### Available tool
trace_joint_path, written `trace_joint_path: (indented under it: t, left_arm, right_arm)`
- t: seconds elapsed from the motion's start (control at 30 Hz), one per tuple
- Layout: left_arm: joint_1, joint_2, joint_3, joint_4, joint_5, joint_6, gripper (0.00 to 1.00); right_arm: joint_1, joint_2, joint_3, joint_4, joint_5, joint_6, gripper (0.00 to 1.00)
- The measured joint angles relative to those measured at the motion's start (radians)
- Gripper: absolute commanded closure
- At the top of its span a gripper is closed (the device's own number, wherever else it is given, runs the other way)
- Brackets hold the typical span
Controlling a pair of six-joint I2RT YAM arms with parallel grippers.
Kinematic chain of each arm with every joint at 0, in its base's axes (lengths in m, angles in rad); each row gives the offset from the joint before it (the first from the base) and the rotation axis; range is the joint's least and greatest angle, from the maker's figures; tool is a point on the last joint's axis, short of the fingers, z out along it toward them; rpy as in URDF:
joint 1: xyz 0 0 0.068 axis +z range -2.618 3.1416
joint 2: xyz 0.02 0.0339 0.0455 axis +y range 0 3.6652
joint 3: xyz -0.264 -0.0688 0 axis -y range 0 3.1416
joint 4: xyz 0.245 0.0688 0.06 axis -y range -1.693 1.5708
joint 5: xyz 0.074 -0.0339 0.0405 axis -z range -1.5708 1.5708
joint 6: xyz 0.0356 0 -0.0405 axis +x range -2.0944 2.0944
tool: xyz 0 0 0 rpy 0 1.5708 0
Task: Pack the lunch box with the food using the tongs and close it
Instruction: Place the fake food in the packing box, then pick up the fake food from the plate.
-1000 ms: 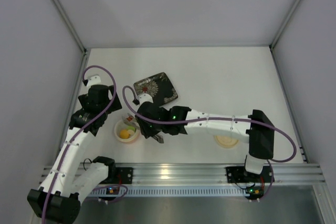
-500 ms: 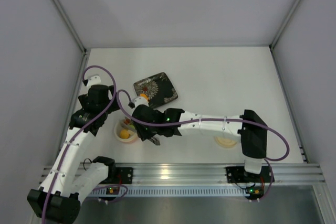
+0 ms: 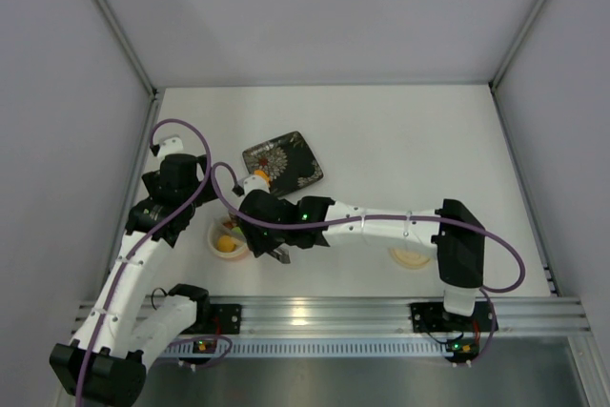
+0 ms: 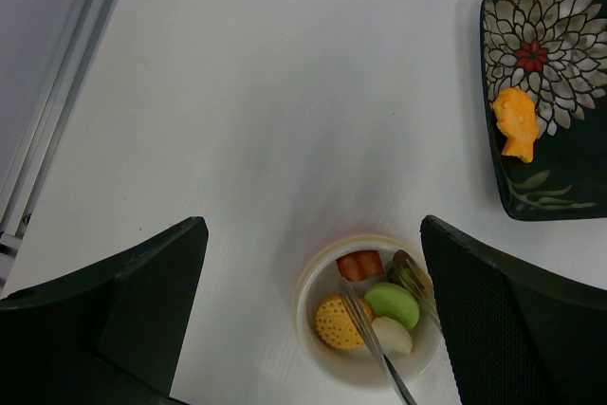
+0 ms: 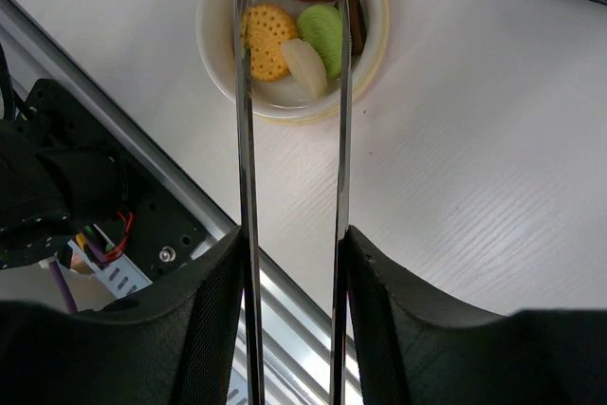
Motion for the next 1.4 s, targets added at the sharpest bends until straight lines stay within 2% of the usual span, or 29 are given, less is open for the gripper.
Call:
trace_joint_path:
  t: [0.37, 0.6, 0.93, 1.1, 1.4]
  left_arm:
    - [0.0, 0.0, 0.0, 0.0, 0.0, 0.0, 0.01]
    - [0.0, 0.0, 0.0, 0.0, 0.0, 0.0, 0.01]
    - [0.0, 0.0, 0.0, 0.0, 0.0, 0.0, 0.01]
    - [0.0, 0.0, 0.0, 0.0, 0.0, 0.0, 0.01]
    - [0.0, 0.0, 0.0, 0.0, 0.0, 0.0, 0.01]
  right_arm:
    - [0.0, -0.005, 0.0, -0.006, 0.038, -0.003, 0.55]
    - [-0.018, -0.073, -0.003, -0.01, 0.08, -0.01, 0.55]
    - [-0.205, -0.196, -0.114, -0.013, 0.137, -0.011, 0.55]
    - [-0.278, -0.194, -0.124, -0.034, 0.185, -0.027, 0.54]
    - [-0.302, -0.092, -0.105, -0.072, 0.268, -0.045, 0.53]
